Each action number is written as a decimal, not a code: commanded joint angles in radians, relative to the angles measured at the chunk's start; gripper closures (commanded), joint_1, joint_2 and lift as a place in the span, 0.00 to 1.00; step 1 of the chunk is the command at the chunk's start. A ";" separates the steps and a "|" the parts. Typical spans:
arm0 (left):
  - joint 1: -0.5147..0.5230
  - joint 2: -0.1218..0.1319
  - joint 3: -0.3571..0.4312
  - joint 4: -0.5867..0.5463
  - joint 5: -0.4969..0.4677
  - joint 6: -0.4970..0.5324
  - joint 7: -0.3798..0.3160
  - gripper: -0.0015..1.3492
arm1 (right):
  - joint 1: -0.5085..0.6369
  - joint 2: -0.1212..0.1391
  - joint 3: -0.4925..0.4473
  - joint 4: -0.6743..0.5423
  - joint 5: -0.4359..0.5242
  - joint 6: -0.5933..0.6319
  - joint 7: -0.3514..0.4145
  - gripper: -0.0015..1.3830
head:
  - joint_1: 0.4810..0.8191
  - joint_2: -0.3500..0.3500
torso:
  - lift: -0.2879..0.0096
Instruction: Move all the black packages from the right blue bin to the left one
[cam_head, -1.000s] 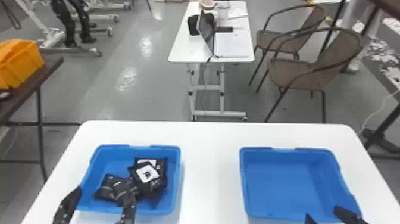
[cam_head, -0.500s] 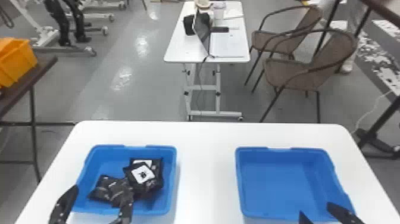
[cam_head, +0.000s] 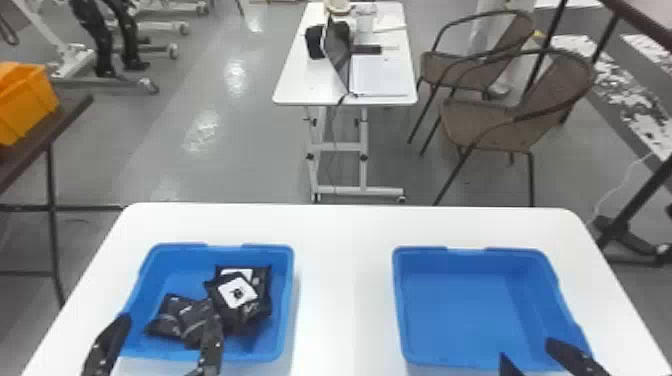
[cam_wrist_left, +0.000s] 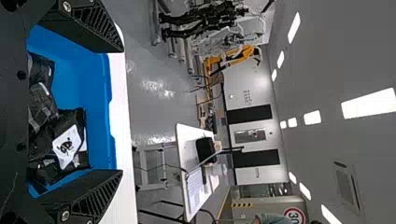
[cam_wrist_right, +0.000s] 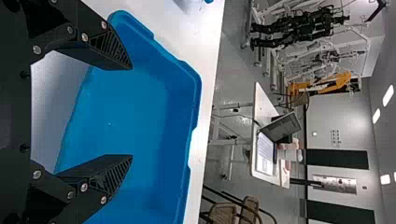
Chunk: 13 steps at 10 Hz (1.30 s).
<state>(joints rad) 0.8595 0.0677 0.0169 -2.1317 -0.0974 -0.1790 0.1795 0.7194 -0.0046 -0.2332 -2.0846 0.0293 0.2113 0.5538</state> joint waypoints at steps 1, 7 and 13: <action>-0.002 0.003 -0.002 0.004 0.004 -0.002 0.000 0.07 | 0.000 0.006 0.000 -0.002 0.004 0.000 0.000 0.28 | 0.63 0.56 | 0.83; -0.017 0.009 -0.003 0.013 0.010 -0.011 0.000 0.07 | -0.002 0.006 0.002 -0.017 0.034 0.014 0.000 0.28 | 0.63 0.55 | 0.83; -0.030 0.021 -0.008 0.021 0.021 -0.019 0.000 0.04 | -0.012 0.006 0.006 -0.025 0.049 0.023 0.000 0.28 | 0.63 0.55 | 0.83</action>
<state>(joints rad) 0.8299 0.0875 0.0107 -2.1108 -0.0770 -0.1978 0.1795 0.7072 -0.0046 -0.2270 -2.1096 0.0799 0.2347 0.5537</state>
